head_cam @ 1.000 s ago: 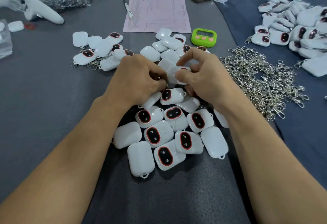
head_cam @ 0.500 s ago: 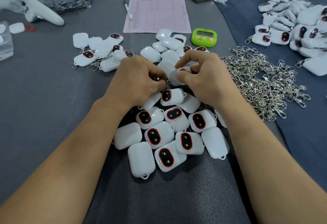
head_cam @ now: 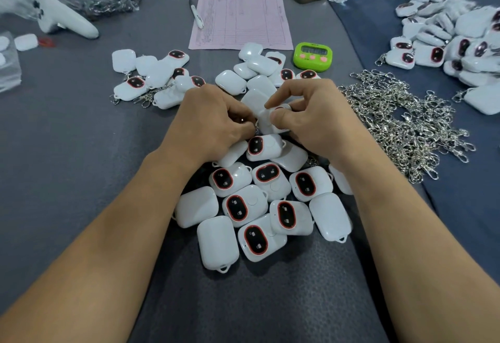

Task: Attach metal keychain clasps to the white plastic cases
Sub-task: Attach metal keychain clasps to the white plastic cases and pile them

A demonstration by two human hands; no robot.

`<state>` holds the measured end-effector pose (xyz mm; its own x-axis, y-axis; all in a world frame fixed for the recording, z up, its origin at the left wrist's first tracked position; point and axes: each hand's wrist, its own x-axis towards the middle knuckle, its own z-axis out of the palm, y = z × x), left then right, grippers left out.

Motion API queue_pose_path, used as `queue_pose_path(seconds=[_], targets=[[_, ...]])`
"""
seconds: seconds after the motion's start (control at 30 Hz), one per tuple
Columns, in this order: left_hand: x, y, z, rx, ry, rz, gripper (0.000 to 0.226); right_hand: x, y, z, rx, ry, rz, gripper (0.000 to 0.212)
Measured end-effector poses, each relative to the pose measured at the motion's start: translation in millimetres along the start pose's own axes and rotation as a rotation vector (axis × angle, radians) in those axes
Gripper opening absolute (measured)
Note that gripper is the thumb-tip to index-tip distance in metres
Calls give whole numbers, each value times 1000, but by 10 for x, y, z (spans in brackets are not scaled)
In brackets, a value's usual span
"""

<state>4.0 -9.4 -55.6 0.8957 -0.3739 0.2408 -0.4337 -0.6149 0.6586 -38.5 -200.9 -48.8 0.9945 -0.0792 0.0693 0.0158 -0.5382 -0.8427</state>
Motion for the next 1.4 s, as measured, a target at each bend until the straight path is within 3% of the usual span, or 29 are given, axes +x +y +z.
queue_pose_path(seconds=[0.23,0.33,0.43,0.5,0.6,0.93,1.1,1.2,1.3,1.4], targets=[[-3,26,-17,33,68,19,6,-9,-47,51,87,10,80,8],[2,33,-38,-91,110,33,13,0,-94,28,345,16,175,10],[9,23,-84,-240,43,3,19,16,-106,-2,580,0,273,15],[11,36,-95,-331,-27,-36,19,16,-101,-19,706,-22,314,17],[15,66,-65,-429,11,-41,17,4,-97,-44,828,-55,320,20],[0,142,-62,-574,30,-24,16,8,-75,-51,877,-80,291,22],[13,96,-87,-318,7,25,19,8,-75,-31,833,-44,226,19],[-11,90,-67,-126,92,115,9,17,-89,30,857,-30,238,18],[-25,134,-36,-305,165,46,11,23,-106,60,989,-43,284,21],[8,155,-35,-560,75,-76,16,23,-118,57,1003,-58,285,22]])
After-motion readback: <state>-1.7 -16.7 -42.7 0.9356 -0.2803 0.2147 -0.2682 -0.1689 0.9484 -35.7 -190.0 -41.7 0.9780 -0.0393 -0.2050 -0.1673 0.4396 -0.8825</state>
